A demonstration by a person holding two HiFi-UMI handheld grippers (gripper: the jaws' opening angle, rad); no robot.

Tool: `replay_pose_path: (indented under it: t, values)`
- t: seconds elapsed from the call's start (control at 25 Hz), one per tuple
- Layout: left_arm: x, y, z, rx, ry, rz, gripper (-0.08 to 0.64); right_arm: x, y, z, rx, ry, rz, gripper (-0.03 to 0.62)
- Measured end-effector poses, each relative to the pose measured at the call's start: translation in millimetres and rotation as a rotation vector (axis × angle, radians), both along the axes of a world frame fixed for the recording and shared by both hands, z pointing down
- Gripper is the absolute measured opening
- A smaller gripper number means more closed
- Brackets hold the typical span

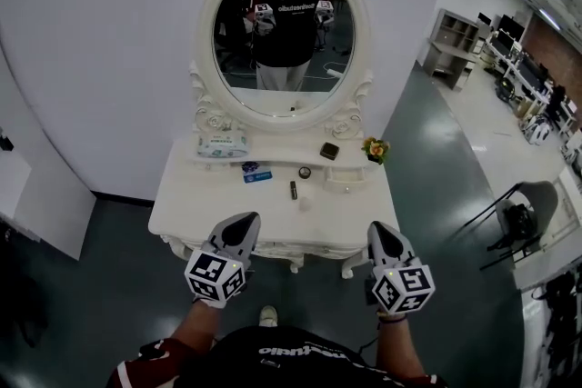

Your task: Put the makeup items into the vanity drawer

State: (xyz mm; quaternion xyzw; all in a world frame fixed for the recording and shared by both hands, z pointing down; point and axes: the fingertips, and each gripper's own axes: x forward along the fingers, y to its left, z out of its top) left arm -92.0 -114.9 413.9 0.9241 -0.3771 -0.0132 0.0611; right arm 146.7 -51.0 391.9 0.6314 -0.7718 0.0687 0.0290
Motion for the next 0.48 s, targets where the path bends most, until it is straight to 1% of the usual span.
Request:
replay_pose_path:
  t: [0.2, 0.4, 0.48]
  values:
    - [-5, -30, 3, -0.009, 0.016, 0.007, 0.006, -9, -30, -5, 0.007, 0.013, 0.002, 0.003]
    - [-7, -52, 17, -0.042, 0.015, 0.037, 0.006, -17, -54, -2, 0.012, 0.021, 0.018, 0.004]
    - [-7, -58, 17, -0.043, 0.017, 0.048, 0.006, -19, -61, -2, 0.008, 0.023, 0.021, 0.003]
